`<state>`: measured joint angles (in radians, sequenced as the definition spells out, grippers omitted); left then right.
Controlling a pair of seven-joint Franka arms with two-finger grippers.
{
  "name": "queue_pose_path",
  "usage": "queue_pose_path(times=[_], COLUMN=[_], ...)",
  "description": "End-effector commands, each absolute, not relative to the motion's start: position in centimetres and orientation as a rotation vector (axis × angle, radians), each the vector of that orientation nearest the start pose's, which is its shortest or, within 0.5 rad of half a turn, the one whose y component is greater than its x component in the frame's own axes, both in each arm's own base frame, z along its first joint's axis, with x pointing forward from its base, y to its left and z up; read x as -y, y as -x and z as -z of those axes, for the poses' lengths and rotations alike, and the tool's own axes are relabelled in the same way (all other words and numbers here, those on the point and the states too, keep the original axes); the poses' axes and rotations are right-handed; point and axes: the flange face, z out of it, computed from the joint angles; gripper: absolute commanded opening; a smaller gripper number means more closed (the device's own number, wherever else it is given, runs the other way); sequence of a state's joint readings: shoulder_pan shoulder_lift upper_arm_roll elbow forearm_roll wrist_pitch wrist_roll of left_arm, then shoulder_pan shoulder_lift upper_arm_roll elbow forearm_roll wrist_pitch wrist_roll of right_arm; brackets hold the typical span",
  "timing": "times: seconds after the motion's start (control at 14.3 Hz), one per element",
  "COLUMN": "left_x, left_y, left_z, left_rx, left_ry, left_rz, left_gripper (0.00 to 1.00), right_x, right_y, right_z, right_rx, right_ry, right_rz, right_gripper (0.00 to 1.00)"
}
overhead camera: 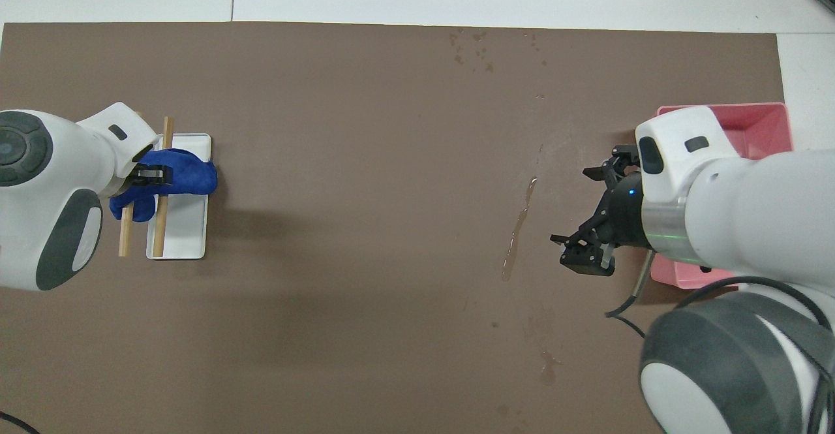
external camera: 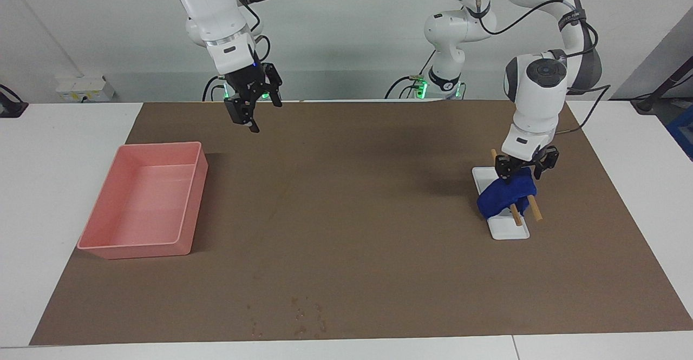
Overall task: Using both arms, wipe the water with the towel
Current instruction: 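Grasp the blue towel on the white tray with the left gripper, then lift the towel with the left gripper while the right gripper reaches toward it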
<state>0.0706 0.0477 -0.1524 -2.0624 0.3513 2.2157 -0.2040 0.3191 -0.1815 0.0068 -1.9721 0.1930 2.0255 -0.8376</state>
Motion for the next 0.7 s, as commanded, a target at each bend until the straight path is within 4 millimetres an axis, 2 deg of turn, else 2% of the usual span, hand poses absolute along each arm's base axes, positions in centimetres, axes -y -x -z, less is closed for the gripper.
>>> queue_pose_path(times=[0.0, 0.14, 0.28, 0.35, 0.42, 0.56, 0.63], left_x=[3.3, 3.4, 3.5, 3.3, 3.4, 3.3, 3.3], left_y=[-56.3, -56.3, -56.1, -56.1, -56.1, -56.6, -57.2], left_z=[-42.4, -42.3, -41.9, -41.9, -41.9, -42.7, -44.1], left_rx=[-0.112, -0.079, -0.075, -0.074, -0.075, -0.065, -0.053], left_ry=[2.837, 2.839, 2.842, 2.842, 2.842, 2.838, 2.832], left_rz=[0.24, 0.244, 0.241, 0.242, 0.24, 0.239, 0.232], left_gripper=[0.46, 0.03, 0.0, 0.0, 0.0, 0.0, 0.0], right_x=[-20.5, -21.7, -22.3, -24.1, -25.1, -26.6, -26.9], right_y=[-48.7, -48.5, -48.5, -48.0, -47.8, -47.5, -47.8], right_z=[-56.0, -54.3, -51.9, -50.8, -50.0, -48.3, -47.4], right_rx=[1.621, 1.605, 1.558, 1.576, 1.574, 1.574, 1.567], right_ry=[2.48, 2.416, 2.385, 2.367, 2.369, 2.373, 2.378], right_rz=[0.462, 0.489, 0.539, 0.552, 0.58, 0.596, 0.595], right_gripper=[1.0, 1.0, 1.0, 1.0, 1.0, 1.0, 1.0])
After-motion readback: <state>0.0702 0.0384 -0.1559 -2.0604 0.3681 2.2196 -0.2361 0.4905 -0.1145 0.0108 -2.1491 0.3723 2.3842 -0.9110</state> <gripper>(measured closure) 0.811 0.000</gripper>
